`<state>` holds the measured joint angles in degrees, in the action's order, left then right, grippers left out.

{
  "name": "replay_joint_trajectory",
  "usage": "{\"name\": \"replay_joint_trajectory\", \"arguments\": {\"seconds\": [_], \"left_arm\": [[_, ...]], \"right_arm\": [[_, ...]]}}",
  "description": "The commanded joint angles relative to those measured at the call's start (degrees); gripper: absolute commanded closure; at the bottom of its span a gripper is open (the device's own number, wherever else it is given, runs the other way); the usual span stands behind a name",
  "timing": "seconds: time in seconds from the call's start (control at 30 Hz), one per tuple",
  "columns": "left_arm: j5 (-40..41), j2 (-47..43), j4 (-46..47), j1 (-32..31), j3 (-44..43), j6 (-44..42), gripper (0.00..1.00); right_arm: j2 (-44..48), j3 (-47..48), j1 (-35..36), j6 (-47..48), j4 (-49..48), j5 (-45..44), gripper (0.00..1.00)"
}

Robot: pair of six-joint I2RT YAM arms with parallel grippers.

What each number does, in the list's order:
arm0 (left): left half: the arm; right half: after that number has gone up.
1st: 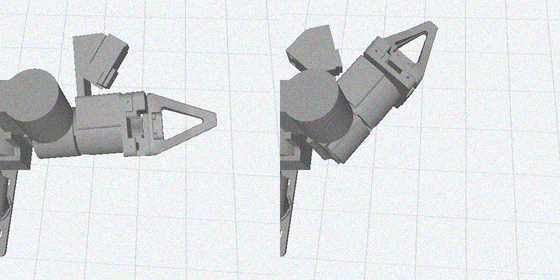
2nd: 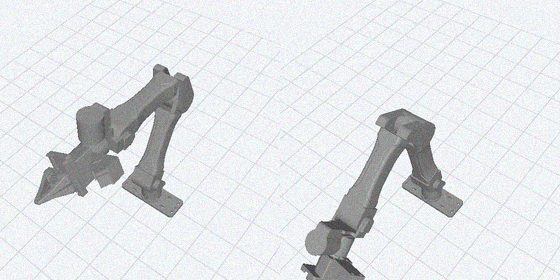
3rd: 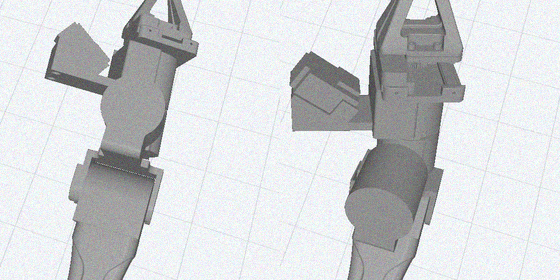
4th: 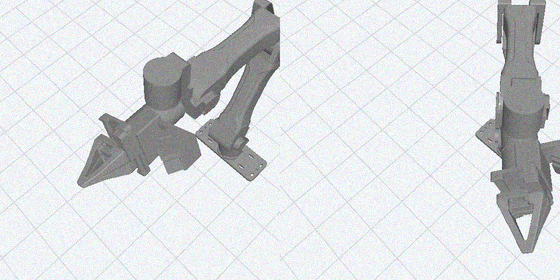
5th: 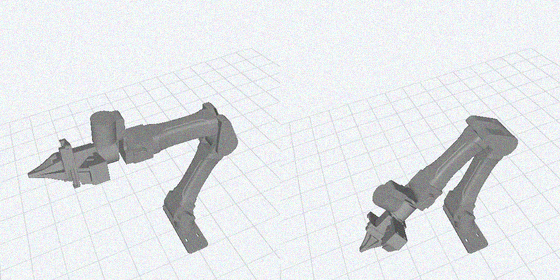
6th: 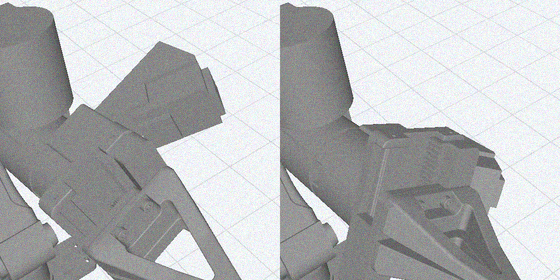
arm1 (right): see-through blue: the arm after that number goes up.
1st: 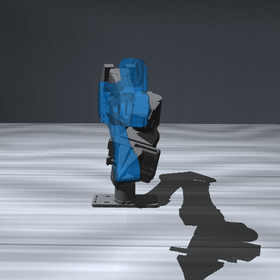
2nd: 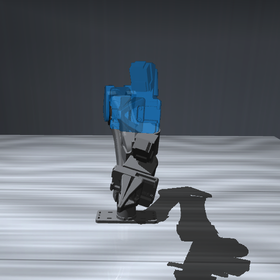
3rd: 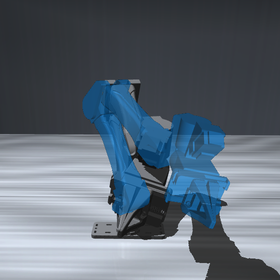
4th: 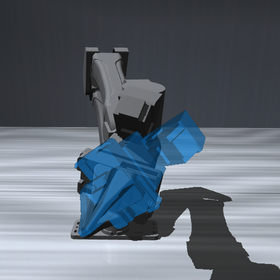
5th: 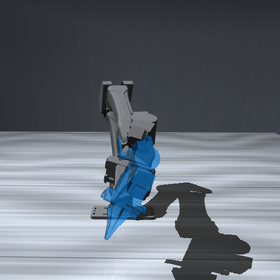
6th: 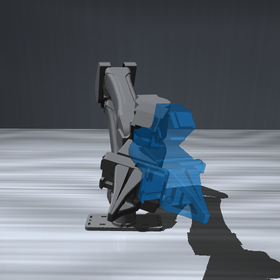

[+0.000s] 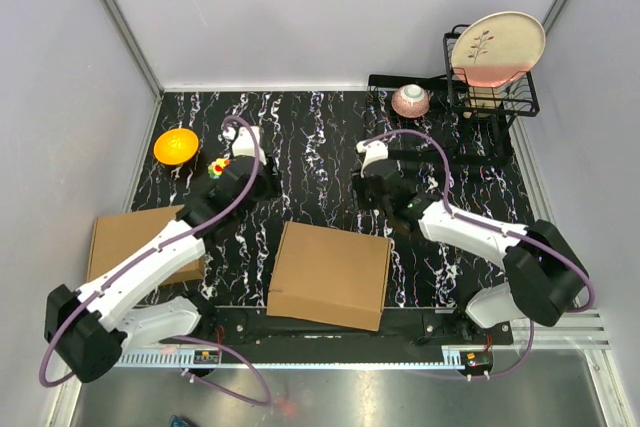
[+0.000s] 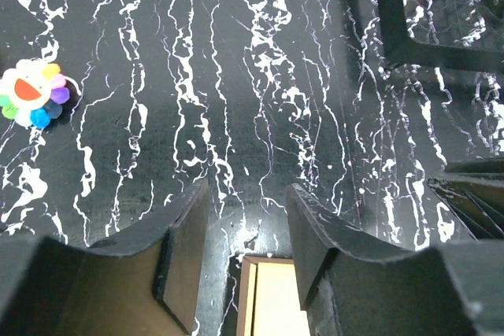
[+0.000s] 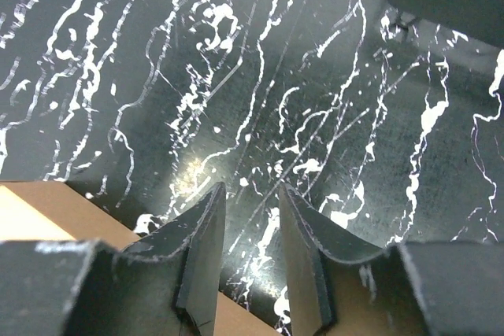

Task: Fold the paper box

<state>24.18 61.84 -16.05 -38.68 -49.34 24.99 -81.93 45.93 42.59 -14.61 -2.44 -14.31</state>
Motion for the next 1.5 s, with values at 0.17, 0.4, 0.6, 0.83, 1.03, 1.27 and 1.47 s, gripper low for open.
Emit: {"name": "replay_joint_trajectory", "arguments": {"seconds": [0.17, 0.4, 0.6, 0.83, 1.03, 1.27, 1.47], "left_arm": [[-12.48, -20.33, -9.14, -2.36, 1.53, 2.61, 0.61], [-16.7, -30.37, -11.39, -5.0, 11.96, 12.26, 0.69], [-27.14, -32.93, -10.12, -7.9, 15.96, 14.3, 0.76], [-35.24, -32.83, -31.02, -10.19, 6.03, 14.91, 1.0], [-48.79, -33.54, -34.65, -10.8, 7.67, 18.93, 1.0], [-48.98, -36.0, -35.27, -13.79, 19.89, 29.58, 1.0], [-45.11, -35.83, -34.58, -16.25, 25.87, 35.38, 1.0]], "right_arm": [[-3.93, 13.64, 0.39, -0.94, 10.69, 6.21, 0.58], [-1.48, 9.71, 0.48, -4.2, 8.86, 9.47, 0.55], [-11.04, 14.88, 0.39, -3.5, 10.78, 12.54, 0.54], [-17.73, 17.88, 0.48, -4.81, 7.01, 15.88, 0.55], [-20.46, 19.1, 0.48, -4.46, 5.69, 17.12, 0.55], [-22.39, 22.97, 0.48, -3.14, 6.66, 19.05, 0.56], [-24.41, 23.5, 0.39, -4.46, 4.72, 20.63, 0.57]]}}
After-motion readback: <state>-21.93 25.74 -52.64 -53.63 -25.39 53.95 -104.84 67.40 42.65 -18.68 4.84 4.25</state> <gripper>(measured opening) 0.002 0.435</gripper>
